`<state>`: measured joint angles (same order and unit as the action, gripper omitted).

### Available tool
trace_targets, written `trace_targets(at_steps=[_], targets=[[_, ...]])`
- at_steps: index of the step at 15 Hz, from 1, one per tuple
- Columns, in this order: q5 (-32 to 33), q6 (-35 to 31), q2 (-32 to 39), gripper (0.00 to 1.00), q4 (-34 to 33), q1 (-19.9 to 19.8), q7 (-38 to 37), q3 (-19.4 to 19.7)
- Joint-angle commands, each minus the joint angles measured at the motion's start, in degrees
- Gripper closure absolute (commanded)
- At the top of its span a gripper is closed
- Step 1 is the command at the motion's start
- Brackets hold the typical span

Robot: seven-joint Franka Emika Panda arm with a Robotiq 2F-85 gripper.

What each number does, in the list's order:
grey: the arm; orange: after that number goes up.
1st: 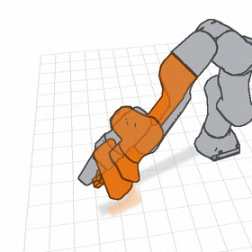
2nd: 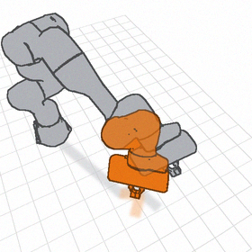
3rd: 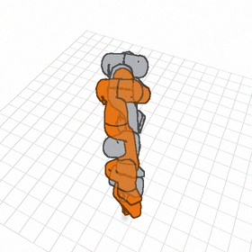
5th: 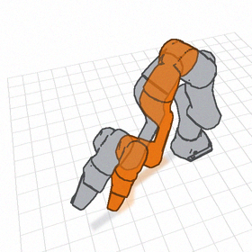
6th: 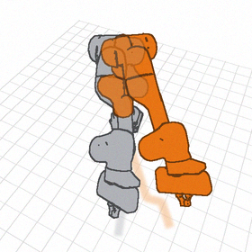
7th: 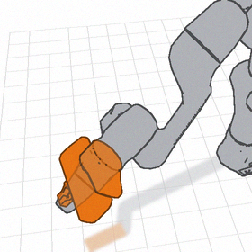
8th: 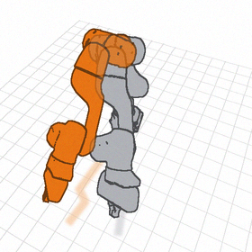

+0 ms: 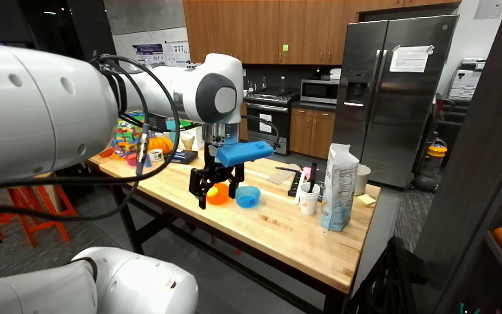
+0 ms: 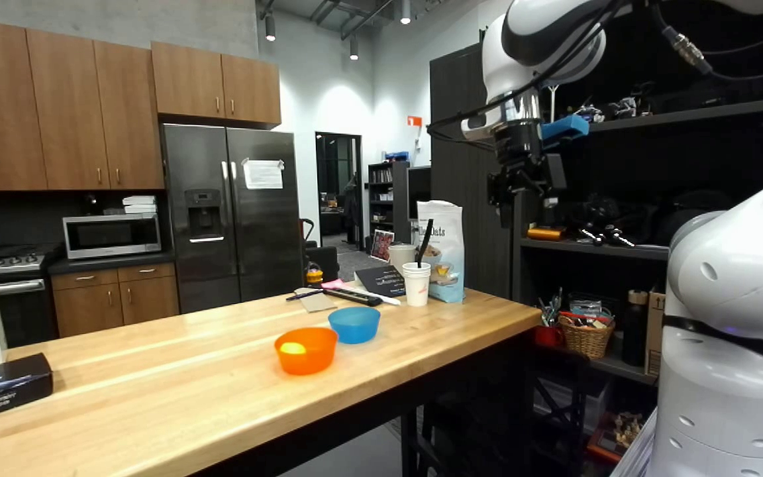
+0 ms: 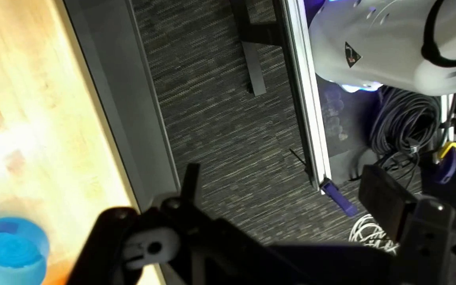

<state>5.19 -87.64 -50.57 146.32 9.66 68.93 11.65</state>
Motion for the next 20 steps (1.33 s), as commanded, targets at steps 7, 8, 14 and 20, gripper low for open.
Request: trace_targets(at_steps=[7,8,14,20], targets=[[-0.3,2.1,0.0,0.00,-0.1,-0.6,6.9,0.2],[-0.7,1.2,-0.4,0.00,0.2,-0.2,7.8,0.6],[-7.2,-9.2,-3.1,0.00,2.8,0.7,16.7,2.9],[-5.0,-9.4,-3.9,0.00,3.9,0.4,32.8,3.4]])
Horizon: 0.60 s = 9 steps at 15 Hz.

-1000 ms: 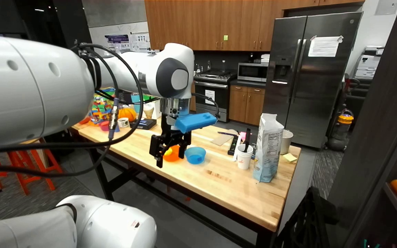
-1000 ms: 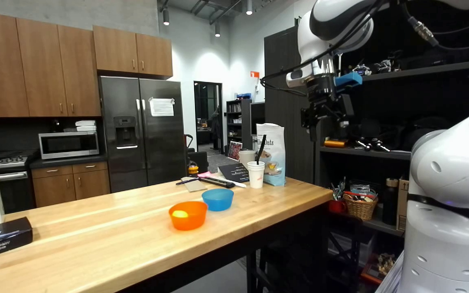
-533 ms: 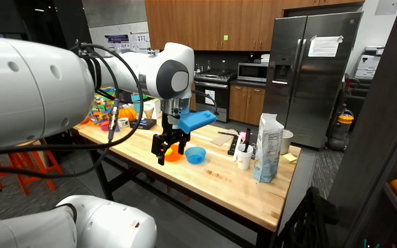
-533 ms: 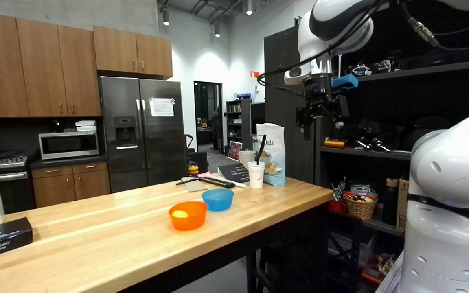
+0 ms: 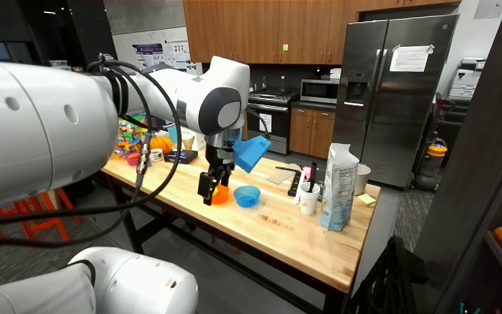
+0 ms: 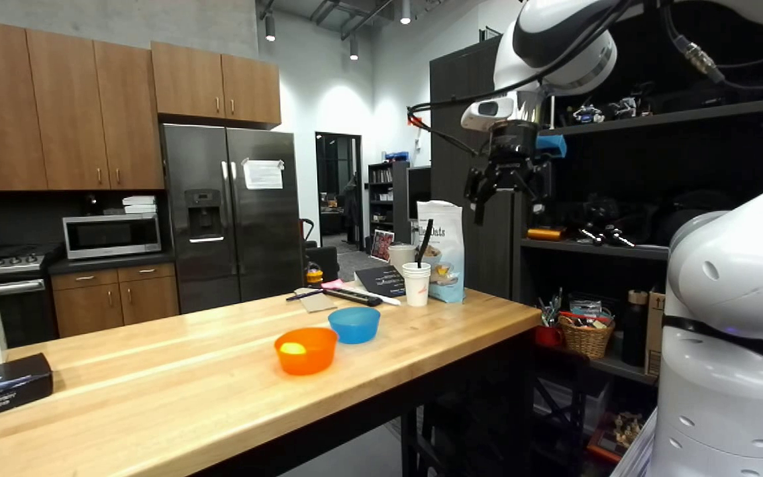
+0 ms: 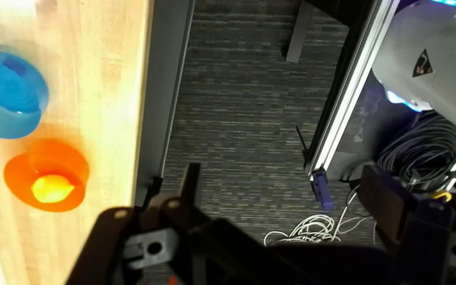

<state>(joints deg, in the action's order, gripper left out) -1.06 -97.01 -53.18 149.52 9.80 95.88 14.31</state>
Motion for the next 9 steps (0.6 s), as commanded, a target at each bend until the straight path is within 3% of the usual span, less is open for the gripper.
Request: trace_targets(at_steps=[1,9], targets=[[1.9,0.0,-1.2,0.00,0.8,-0.1,7.7,0.5],[2.1,-1.0,-0.7,0.00,1.2,-0.5,11.3,-0.2]])
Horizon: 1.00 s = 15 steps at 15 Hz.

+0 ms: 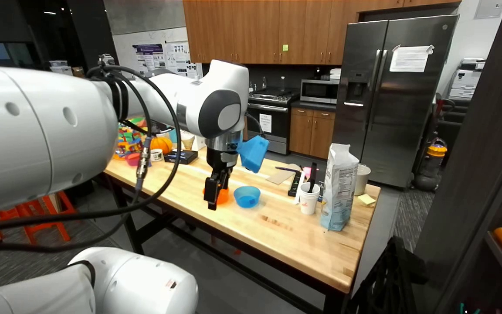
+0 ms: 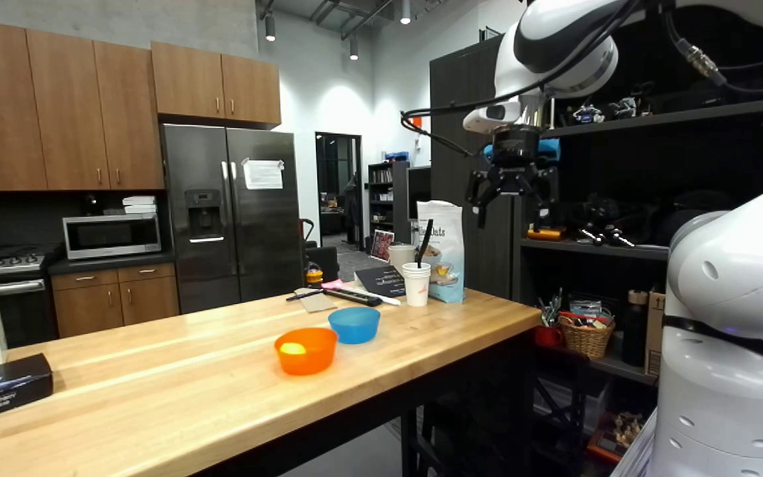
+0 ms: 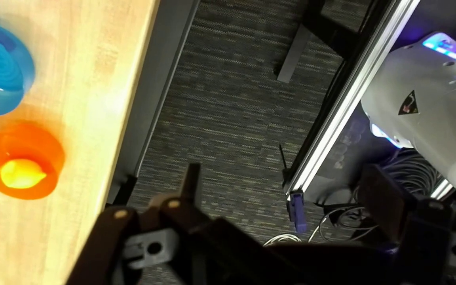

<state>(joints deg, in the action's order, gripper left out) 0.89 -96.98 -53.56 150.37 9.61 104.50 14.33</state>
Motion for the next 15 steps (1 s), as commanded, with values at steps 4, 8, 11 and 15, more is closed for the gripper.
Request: trace_targets(at_steps=[4,8,11,15], targets=[[1.9,0.4,-0.5,0.00,0.3,0.6,11.0,0.6],[3.2,0.8,-0.7,0.00,0.4,1.0,22.7,1.4],[3.0,2.1,-0.5,0.00,0.0,1.3,32.6,2.6],[-3.6,-3.9,3.4,0.00,10.2,4.6,35.3,-1.7]])
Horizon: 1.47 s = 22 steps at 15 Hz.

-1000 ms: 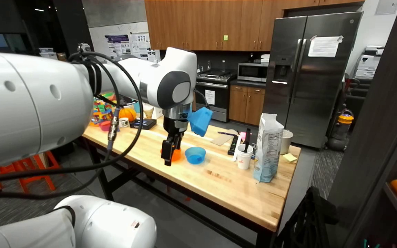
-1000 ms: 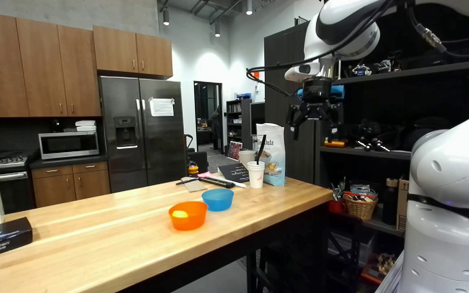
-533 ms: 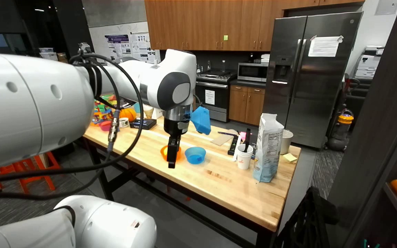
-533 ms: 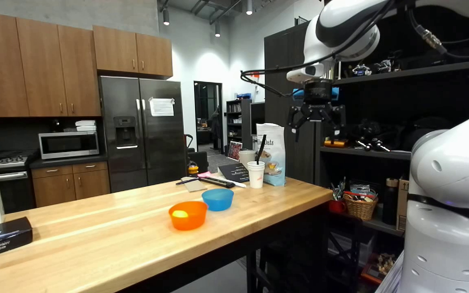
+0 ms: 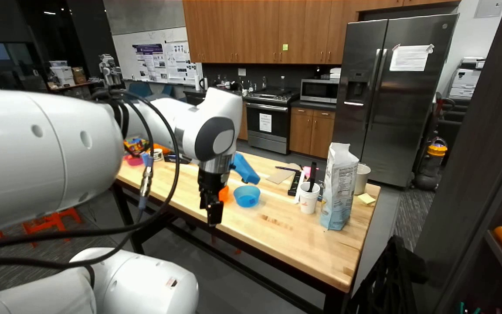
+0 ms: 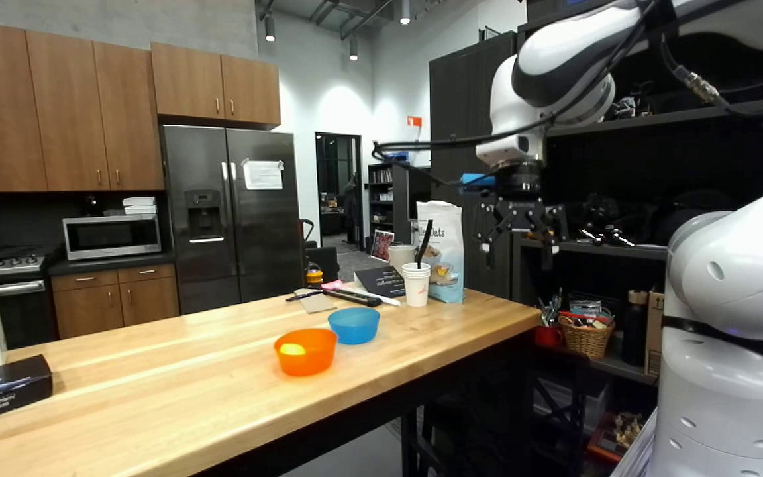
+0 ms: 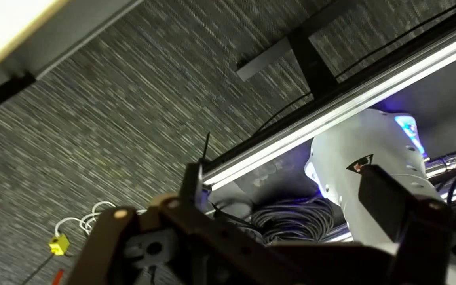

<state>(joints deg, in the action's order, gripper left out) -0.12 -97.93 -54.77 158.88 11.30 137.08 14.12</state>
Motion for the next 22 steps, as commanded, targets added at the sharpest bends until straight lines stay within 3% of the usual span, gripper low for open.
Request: trace_targets(at_steps=[1,3,4,11,13,18,19,22], targets=[[-3.0,-4.3,6.7,0.00,2.5,3.4,3.3,-1.8],[-3.0,-5.7,8.8,0.00,3.4,3.5,3.7,-3.4],[-3.2,-3.3,5.3,0.00,3.2,2.2,2.6,-3.8],[-3.3,-4.4,9.8,0.00,2.3,2.3,3.6,-4.7],[-2.0,-7.1,10.8,0.00,2.1,2.3,5.8,-4.5],[2.0,-16.7,21.4,0.00,-4.3,3.6,14.9,-5.1],[-0.2,-20.5,22.4,0.00,-2.6,5.6,13.9,-7.5],[1.4,-25.5,27.7,0.00,-4.6,15.8,12.2,-2.0]])
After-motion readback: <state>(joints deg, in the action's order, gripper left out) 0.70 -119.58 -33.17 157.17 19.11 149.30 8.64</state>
